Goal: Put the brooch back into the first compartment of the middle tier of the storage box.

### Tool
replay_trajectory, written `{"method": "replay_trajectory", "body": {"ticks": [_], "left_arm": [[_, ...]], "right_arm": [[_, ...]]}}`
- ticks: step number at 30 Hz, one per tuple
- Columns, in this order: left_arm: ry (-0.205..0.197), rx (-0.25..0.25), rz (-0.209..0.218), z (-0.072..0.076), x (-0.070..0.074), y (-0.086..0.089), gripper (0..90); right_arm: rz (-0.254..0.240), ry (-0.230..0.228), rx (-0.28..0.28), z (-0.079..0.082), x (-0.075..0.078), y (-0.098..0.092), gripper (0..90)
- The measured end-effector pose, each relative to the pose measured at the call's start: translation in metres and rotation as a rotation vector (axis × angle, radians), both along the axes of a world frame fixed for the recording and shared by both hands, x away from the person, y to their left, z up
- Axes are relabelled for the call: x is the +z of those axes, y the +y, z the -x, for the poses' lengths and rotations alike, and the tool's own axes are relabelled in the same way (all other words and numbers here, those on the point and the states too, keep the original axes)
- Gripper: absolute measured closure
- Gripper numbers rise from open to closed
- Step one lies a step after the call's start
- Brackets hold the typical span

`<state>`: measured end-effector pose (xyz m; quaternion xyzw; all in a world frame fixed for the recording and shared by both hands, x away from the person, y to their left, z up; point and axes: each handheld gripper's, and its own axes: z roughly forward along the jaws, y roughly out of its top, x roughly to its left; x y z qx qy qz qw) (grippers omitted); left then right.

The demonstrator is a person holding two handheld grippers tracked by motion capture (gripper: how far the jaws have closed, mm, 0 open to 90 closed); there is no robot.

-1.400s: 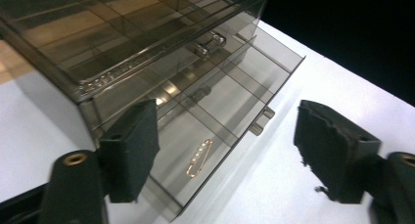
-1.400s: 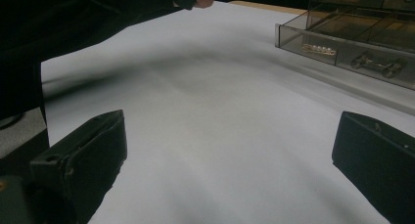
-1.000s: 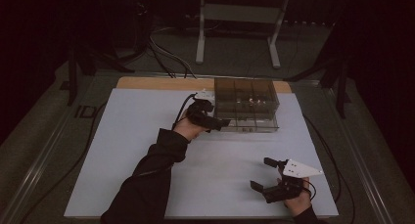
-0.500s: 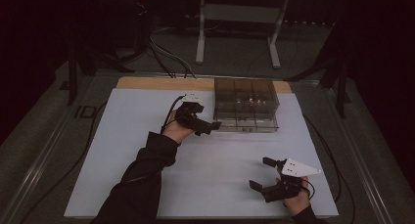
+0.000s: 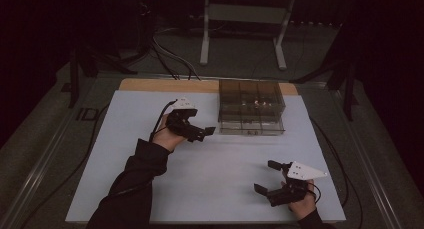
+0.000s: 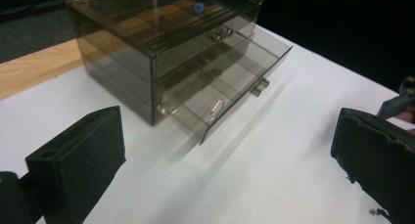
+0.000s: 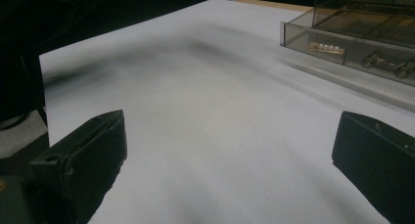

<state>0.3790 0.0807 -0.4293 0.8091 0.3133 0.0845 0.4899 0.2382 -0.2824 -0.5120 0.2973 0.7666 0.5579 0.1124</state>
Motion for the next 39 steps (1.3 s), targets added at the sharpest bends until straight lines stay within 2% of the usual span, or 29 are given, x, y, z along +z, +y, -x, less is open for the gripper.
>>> {"method": "replay_trajectory", "body": {"ticks": [5, 15, 20, 24, 31, 39], "left_arm": [[-0.008, 0.025, 0.019, 0.007, -0.001, 0.014, 0.3], [-0.020, 0.048, -0.003, 0.024, -0.005, 0.037, 0.3], [-0.018, 0.067, 0.004, 0.031, -0.008, 0.049, 0.3], [-0.026, 0.079, -0.014, 0.039, -0.011, 0.058, 0.3], [-0.003, 0.090, 0.002, 0.050, -0.021, 0.074, 0.3], [-0.006, 0.134, 0.031, 0.068, -0.033, 0.098, 0.3]], "right_arm": [[0.000, -0.002, 0.002, 0.000, 0.001, 0.001, 0.0], [0.000, 0.001, 0.003, 0.000, 0.001, 0.001, 0.0], [0.002, 0.003, 0.002, 0.000, 0.000, 0.002, 0.0], [0.006, 0.002, 0.003, 0.000, 0.000, 0.002, 0.0], [0.010, 0.004, 0.003, 0.000, 0.000, 0.003, 0.0], [0.016, 0.002, 0.000, 0.000, 0.000, 0.004, 0.0]]}}
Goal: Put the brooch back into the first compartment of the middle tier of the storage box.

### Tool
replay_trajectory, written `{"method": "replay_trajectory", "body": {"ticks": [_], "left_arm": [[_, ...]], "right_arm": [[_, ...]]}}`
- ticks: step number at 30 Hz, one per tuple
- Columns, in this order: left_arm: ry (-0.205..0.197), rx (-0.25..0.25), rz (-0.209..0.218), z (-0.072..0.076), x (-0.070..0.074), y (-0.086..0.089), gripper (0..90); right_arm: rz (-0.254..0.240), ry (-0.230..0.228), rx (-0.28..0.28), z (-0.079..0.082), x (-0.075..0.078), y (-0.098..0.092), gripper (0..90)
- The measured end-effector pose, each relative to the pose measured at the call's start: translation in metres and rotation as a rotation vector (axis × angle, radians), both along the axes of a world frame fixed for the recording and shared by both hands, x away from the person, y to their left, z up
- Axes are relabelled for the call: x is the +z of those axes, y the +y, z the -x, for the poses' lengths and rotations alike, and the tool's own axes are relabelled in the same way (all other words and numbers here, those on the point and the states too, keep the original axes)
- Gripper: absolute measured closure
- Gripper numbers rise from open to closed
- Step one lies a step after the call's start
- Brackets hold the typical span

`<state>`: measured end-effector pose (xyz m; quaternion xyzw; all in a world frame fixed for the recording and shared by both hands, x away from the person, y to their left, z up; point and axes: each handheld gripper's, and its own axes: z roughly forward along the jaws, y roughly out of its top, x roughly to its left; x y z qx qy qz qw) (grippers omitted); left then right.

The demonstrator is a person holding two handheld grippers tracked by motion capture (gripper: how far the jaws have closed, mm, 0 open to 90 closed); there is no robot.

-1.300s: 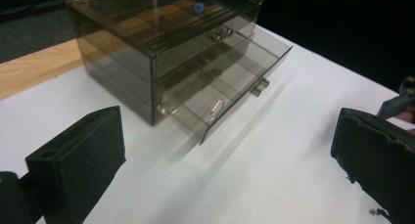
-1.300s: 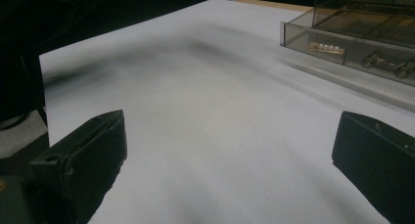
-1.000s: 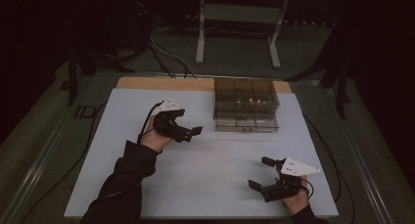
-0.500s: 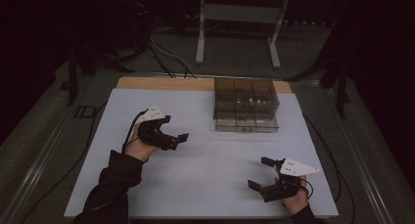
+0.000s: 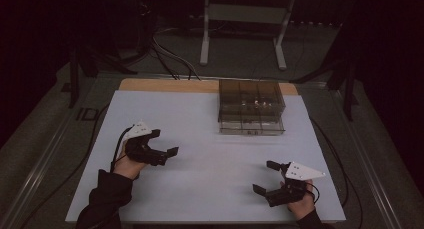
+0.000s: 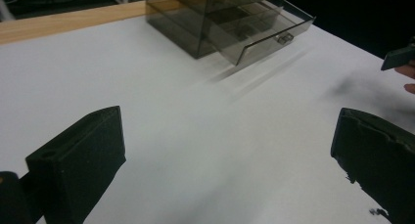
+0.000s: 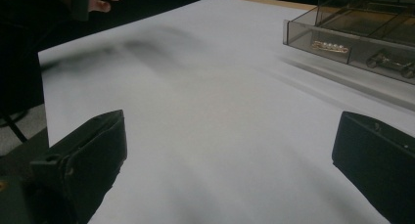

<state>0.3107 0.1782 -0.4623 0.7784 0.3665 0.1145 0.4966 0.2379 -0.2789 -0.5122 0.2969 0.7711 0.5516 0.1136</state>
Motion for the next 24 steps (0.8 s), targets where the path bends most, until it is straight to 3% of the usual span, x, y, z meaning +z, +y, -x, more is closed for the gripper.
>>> {"method": "replay_trajectory", "body": {"ticks": [6, 9, 19, 24], "left_arm": [[-0.001, 0.028, 0.004, 0.014, -0.010, 0.013, 0.4], [-0.003, 0.039, 0.032, 0.022, -0.014, 0.020, 0.4], [-0.016, 0.082, 0.034, 0.041, -0.021, 0.036, 0.3], [0.004, 0.087, 0.015, 0.050, -0.030, 0.043, 0.4]], "right_arm": [[0.002, -0.002, 0.001, 0.000, 0.000, 0.000, 0.0], [0.000, -0.001, 0.000, 0.000, 0.000, 0.001, 0.0], [0.002, 0.001, 0.001, -0.001, -0.001, 0.000, 0.0], [0.003, 0.000, 0.004, 0.000, -0.001, 0.000, 0.0]]}}
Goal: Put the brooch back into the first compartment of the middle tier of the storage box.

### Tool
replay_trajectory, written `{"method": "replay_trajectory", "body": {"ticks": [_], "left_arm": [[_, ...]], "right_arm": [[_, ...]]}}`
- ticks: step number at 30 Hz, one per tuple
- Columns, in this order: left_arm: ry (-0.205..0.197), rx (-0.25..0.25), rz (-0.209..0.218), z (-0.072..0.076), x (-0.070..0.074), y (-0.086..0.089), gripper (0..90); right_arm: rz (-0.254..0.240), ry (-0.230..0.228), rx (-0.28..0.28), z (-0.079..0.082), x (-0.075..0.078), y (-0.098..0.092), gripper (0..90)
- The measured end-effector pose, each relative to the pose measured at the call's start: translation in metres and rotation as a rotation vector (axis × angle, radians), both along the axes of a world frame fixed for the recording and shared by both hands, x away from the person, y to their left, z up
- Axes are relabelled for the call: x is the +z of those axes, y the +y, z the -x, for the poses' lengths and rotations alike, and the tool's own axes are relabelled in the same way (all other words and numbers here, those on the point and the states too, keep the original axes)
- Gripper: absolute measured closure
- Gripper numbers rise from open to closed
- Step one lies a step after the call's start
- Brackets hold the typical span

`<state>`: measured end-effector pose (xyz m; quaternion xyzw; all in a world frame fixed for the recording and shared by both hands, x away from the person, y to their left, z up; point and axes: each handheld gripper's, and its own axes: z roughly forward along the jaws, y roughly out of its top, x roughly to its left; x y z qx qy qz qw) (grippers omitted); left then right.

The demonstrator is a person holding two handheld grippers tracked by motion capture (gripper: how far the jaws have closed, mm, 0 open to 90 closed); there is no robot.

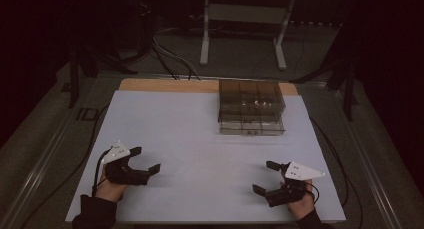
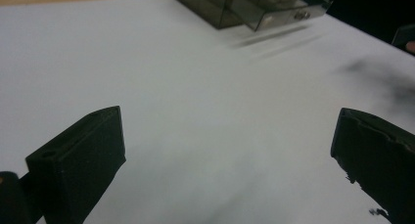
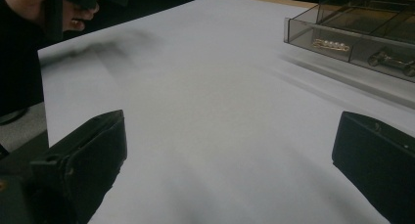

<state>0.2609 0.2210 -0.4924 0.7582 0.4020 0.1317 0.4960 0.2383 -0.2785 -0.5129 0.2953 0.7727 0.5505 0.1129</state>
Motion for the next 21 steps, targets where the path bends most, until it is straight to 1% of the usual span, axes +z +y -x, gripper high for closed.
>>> {"method": "replay_trajectory", "body": {"ticks": [2, 4, 8, 9, 10, 12, 16, 18, 20, 21], "left_arm": [[0.010, 0.001, -0.011, 0.003, -0.005, 0.002, 0.4], [0.006, 0.008, -0.028, 0.007, -0.009, 0.004, 0.4], [0.006, 0.021, -0.041, 0.015, -0.016, 0.004, 0.4], [0.006, 0.021, -0.041, 0.015, -0.016, 0.004, 0.4], [0.001, 0.031, -0.043, 0.018, -0.019, 0.005, 0.4], [0.006, 0.032, -0.037, 0.023, -0.021, 0.007, 0.4], [0.002, 0.045, -0.034, 0.030, -0.021, 0.010, 0.3], [-0.016, 0.055, -0.047, 0.034, -0.022, 0.011, 0.4], [-0.012, 0.057, -0.051, 0.036, -0.023, 0.012, 0.4], [-0.013, 0.059, -0.036, 0.038, -0.023, 0.013, 0.4]], "right_arm": [[0.001, -0.002, 0.000, 0.000, 0.000, 0.000, 0.0], [0.004, 0.000, 0.001, 0.000, 0.000, 0.000, 0.0], [0.006, -0.001, 0.003, 0.000, 0.000, 0.000, 0.0], [0.006, -0.001, 0.003, 0.000, 0.000, 0.000, 0.0], [0.008, 0.000, 0.004, 0.000, 0.000, 0.000, 0.0], [0.010, 0.002, 0.006, 0.000, 0.000, 0.001, 0.0], [0.010, 0.000, 0.008, 0.000, 0.000, 0.001, 0.0], [0.010, -0.003, 0.007, 0.000, 0.000, 0.001, 0.0], [0.009, -0.003, 0.008, 0.000, 0.000, 0.001, 0.0], [0.009, -0.003, 0.008, 0.000, 0.000, 0.001, 0.0]]}}
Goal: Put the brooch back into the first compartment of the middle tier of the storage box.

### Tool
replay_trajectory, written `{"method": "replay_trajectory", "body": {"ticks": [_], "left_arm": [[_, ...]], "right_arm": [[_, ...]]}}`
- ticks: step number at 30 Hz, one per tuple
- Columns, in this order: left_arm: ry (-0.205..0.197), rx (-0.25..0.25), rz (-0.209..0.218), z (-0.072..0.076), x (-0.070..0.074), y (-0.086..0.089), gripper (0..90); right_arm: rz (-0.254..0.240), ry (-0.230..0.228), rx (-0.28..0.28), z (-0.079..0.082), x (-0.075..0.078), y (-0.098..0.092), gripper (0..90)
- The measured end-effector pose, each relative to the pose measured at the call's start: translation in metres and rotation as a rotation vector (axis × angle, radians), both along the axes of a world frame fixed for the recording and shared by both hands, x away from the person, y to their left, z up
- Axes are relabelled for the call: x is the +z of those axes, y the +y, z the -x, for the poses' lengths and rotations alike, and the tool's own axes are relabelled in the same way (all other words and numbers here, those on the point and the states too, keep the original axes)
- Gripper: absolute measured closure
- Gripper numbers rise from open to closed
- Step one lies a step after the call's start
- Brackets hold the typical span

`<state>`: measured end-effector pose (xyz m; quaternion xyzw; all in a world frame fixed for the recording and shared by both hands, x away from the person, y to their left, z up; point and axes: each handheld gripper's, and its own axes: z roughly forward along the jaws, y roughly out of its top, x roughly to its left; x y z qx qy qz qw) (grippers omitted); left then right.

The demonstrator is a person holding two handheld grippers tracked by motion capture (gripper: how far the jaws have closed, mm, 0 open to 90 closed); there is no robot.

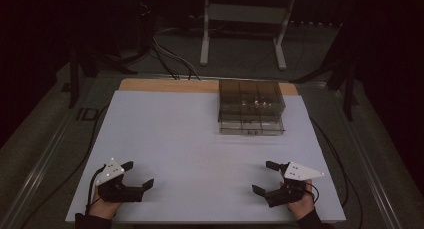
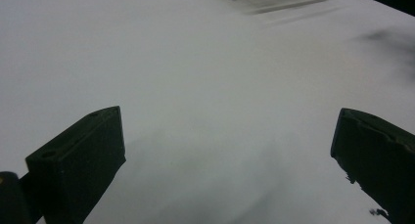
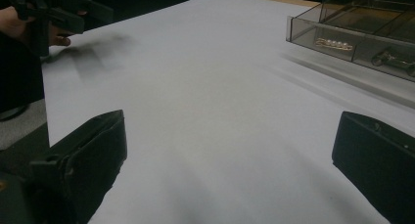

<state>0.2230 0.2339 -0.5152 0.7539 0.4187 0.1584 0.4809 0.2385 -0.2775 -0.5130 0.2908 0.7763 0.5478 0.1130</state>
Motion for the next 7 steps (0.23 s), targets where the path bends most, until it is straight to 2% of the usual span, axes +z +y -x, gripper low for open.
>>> {"method": "replay_trajectory", "body": {"ticks": [7], "left_arm": [[-0.003, 0.009, 0.014, 0.0063, -0.0013, 0.0020, 0.4]], "right_arm": [[-0.003, 0.004, -0.003, -0.0009, -0.0002, -0.0004, 0.0]]}}
